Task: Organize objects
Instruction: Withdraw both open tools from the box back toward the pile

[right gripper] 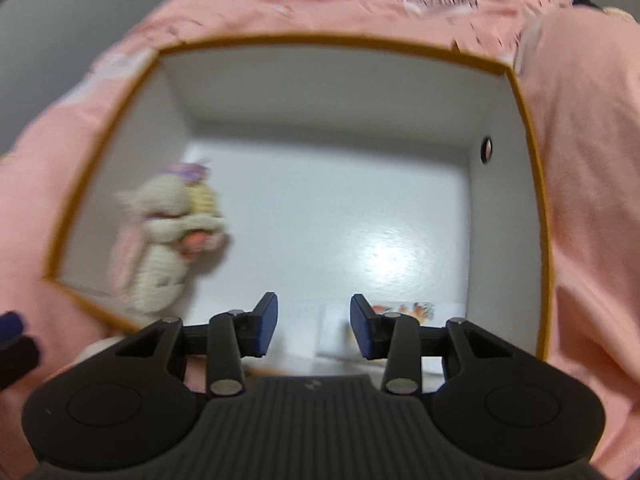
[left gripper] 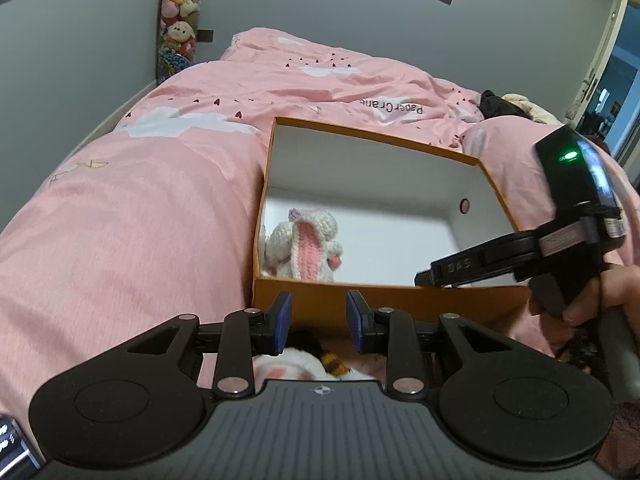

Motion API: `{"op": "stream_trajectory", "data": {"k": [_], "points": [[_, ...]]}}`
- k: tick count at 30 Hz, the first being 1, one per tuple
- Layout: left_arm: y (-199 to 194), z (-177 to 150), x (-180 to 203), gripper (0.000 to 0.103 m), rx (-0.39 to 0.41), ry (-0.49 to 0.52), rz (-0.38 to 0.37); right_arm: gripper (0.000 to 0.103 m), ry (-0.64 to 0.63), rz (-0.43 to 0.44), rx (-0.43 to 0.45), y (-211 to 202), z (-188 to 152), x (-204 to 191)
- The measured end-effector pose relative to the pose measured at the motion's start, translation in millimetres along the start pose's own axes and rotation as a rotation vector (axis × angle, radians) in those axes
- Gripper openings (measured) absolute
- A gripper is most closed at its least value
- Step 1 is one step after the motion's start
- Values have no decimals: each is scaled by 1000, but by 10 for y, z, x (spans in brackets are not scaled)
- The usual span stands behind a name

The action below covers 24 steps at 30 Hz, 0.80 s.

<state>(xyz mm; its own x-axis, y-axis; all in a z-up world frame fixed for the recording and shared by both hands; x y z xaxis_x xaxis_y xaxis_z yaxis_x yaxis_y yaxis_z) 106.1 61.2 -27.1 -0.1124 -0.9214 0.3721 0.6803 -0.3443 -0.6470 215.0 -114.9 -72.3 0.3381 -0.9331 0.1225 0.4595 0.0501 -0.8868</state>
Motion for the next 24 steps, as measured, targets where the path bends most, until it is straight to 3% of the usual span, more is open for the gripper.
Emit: {"op": "stream_trajectory", "data": {"k": [7,10,17,20,24], "points": [[-198,-227,21,36,-29,-21,-32,43,47,94,187,-637,-215,14],[-230,-349,49,49,-57,-3,-19,43,74,161,184,-681,-368,-60],[-250,-613,75,49,-135,71,76,43,81,290,23,-522,-871,-423],[-288,-630,75,49,-138,97,104,44,83,353,-61,-375,-999,-593],[-367,-588,69,49,-117,117,136,50,104,368,-136,-218,-1073,-686]]}}
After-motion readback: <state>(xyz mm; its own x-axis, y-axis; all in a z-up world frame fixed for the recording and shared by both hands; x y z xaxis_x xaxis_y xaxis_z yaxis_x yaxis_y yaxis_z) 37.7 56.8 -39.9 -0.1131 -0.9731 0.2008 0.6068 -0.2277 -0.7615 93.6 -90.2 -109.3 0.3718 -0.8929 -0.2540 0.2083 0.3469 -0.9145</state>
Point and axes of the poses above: each gripper's, at about its wrist camera, not at the fingertips, and y roughly the way its jaws point, x to its right, z to its top, the point moved 6 cm from there along y, roughly the way its jaws point, and after that the axes turned 14 degrees about -z, right-handed, at the moved point
